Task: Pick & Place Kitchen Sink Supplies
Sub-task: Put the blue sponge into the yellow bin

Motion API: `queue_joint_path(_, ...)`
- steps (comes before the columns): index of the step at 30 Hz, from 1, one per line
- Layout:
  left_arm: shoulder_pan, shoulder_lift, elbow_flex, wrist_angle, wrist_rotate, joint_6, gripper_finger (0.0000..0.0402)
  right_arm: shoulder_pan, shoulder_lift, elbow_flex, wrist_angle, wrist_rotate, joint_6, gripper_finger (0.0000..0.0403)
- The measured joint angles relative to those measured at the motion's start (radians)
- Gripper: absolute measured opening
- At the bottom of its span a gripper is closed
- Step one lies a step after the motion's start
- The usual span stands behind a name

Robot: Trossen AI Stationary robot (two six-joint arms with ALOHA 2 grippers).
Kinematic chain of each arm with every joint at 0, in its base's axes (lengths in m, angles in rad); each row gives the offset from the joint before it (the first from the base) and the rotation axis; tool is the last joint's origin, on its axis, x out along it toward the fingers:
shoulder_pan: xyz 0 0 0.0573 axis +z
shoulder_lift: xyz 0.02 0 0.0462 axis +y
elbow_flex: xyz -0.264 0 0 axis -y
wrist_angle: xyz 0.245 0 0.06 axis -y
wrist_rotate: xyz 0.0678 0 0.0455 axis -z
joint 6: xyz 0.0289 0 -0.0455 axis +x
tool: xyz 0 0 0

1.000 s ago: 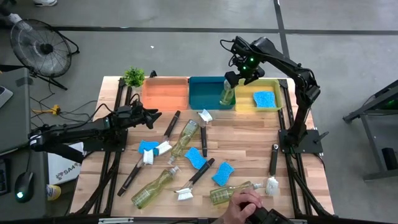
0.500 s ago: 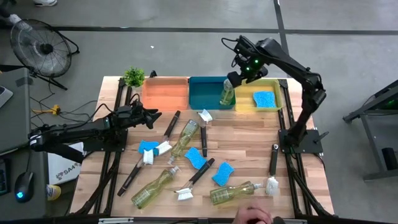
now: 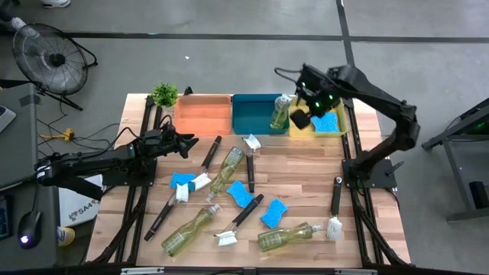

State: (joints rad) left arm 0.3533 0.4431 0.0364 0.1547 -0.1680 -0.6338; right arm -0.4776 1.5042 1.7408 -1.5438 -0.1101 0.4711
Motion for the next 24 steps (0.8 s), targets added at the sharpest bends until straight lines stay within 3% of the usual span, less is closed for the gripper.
queue_joint_path(14,0.000,0.000,0.000,0.000,0.000,0.000,0.0205,0.258,-0.353,-0.492,0.223,-0.031,0.098,0.0369)
queue_joint_path(24,0.000,0.000,0.000,0.000,0.000,0.000,0.0205,0.477,-0.386,-0.736,0.545,-0.111,0.181,0.0369)
